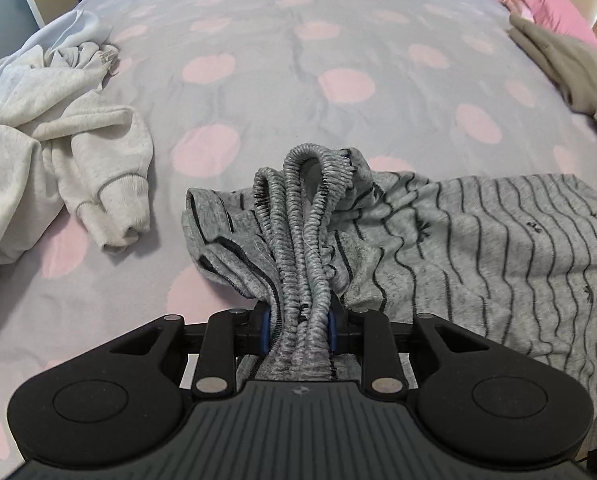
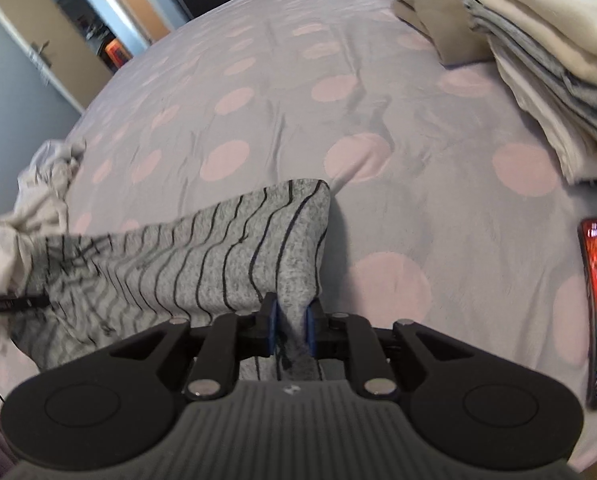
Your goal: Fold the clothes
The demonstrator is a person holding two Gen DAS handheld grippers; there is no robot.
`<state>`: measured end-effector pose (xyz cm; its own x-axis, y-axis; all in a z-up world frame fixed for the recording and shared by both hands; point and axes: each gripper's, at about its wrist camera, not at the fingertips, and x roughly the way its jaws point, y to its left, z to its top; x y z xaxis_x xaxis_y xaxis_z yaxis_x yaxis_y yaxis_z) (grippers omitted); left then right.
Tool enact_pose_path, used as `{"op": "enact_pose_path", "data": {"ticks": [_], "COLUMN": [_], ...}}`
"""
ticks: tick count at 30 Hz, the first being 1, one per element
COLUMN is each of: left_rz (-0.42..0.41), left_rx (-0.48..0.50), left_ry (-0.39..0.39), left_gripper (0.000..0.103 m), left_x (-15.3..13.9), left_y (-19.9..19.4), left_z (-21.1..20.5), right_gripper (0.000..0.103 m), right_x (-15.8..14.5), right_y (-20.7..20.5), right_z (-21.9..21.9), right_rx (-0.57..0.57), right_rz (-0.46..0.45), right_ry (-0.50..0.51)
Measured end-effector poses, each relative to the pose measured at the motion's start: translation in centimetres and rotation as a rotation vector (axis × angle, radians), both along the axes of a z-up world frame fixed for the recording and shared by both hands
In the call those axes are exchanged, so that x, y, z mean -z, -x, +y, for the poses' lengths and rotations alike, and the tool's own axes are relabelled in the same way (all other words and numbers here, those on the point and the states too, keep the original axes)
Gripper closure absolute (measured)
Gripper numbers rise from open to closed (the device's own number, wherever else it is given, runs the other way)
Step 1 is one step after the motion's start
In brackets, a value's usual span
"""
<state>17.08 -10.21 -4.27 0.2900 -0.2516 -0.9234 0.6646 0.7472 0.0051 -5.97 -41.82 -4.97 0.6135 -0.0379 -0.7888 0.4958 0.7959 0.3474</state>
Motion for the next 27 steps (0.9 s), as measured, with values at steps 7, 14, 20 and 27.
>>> {"op": "enact_pose_path", "data": {"ticks": [7,14,20,27], "left_rz": [-0.046,-0.100,0.012,0.098], "left_rx": [-0.021,-0.058,-0.100,-0.148], "left_ry": [-0.014,0.014,0.043,0.000], "left_gripper": [0.066,0.051,0.050,0.046], "left_x": [-0.8,-2.7,-1.3,2.4], "left_y": [1.0,2.7,3.4,2.8], "left_z": [0.4,1.9,3.7,5.3], "right_gripper": [0.057,0.042,0.042,0.042], "right_x": [0.1,1.8,3.8,4.4], "right_y": [0.1,1.6,3.0,3.2], "right_z": [0.4,2.2,3.7,4.9], "right_rx": [-0.045,-0.156,-0.185,-0.203], "right_rz": [0.048,0.159,0.244,0.280], "right_ry": [0.063,0.024,-0.031,-0.022]}}
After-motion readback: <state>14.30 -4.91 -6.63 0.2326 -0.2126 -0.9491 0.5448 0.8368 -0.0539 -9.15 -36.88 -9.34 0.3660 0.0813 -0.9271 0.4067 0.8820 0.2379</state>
